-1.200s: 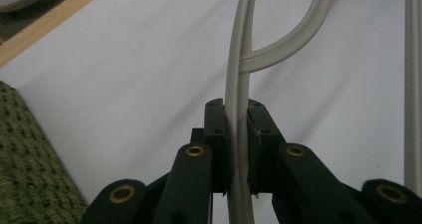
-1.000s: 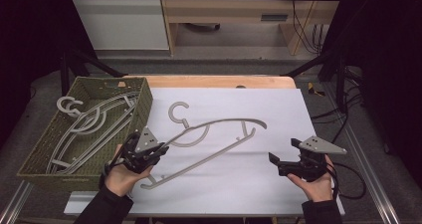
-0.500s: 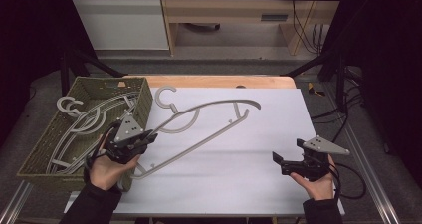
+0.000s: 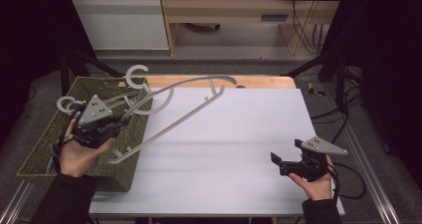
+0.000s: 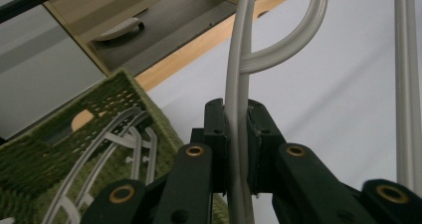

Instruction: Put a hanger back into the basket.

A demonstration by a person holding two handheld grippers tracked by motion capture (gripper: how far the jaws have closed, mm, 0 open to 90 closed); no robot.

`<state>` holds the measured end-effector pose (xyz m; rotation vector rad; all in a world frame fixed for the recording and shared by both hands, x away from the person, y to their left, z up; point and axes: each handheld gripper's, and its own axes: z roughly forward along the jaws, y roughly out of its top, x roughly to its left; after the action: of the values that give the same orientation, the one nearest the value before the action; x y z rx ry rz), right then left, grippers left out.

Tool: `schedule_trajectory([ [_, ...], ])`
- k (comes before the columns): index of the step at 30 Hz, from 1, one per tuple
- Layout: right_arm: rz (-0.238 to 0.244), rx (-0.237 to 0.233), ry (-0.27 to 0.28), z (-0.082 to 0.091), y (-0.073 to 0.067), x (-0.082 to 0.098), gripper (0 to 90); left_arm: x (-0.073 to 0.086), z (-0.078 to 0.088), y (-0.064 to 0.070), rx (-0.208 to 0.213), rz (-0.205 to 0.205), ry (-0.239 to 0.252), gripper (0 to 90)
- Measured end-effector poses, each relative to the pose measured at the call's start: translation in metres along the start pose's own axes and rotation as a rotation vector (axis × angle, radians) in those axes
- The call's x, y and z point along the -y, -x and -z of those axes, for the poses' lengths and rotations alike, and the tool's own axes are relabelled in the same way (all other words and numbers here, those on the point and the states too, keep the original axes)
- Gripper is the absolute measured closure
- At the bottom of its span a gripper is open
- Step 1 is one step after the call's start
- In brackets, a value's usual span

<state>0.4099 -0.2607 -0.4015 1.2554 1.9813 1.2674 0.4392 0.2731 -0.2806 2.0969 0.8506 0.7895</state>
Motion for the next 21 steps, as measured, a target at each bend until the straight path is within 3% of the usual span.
schedule_trajectory([
  [10,0.001,-0.004,0.002,-0.001,-0.002,0.000,2.8,0.004,0.011,-0.035,-0.064,0.030,0.017,81.5],
  [18,0.001,-0.007,0.008,-0.001,-0.003,-0.001,2.6,0.019,0.008,-0.058,-0.084,0.056,0.016,81.5],
  [21,0.003,-0.007,0.014,-0.001,-0.003,-0.001,2.8,0.027,0.007,-0.066,-0.099,0.085,0.007,81.5],
])
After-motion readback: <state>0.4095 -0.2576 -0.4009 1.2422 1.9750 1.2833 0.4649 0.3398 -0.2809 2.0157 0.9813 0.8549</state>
